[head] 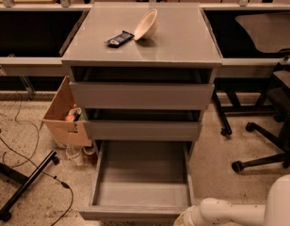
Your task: Close bottom drawer
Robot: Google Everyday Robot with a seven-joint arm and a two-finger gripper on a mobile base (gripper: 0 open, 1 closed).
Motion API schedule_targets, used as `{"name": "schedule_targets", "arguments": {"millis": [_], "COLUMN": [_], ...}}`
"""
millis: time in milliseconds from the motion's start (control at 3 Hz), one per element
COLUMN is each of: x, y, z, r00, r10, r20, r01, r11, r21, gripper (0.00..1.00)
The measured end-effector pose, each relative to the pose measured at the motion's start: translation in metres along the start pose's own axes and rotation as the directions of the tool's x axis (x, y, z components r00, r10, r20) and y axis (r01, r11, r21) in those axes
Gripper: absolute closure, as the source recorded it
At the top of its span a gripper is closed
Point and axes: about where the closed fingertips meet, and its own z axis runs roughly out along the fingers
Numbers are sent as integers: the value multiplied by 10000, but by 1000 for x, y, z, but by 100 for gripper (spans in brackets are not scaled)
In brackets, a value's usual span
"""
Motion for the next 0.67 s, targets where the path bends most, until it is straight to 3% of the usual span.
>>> {"name": "schedule_targets", "arguments": {"millis": [333,667], "x": [5,8], "y": [-20,-27], "z": [28,35], "r00": [9994,9991], "r10": [25,36], "r20": [332,425], "r01": [-40,-62], "r11": [9990,9982], "r21": [448,602], "gripper": [100,87]}}
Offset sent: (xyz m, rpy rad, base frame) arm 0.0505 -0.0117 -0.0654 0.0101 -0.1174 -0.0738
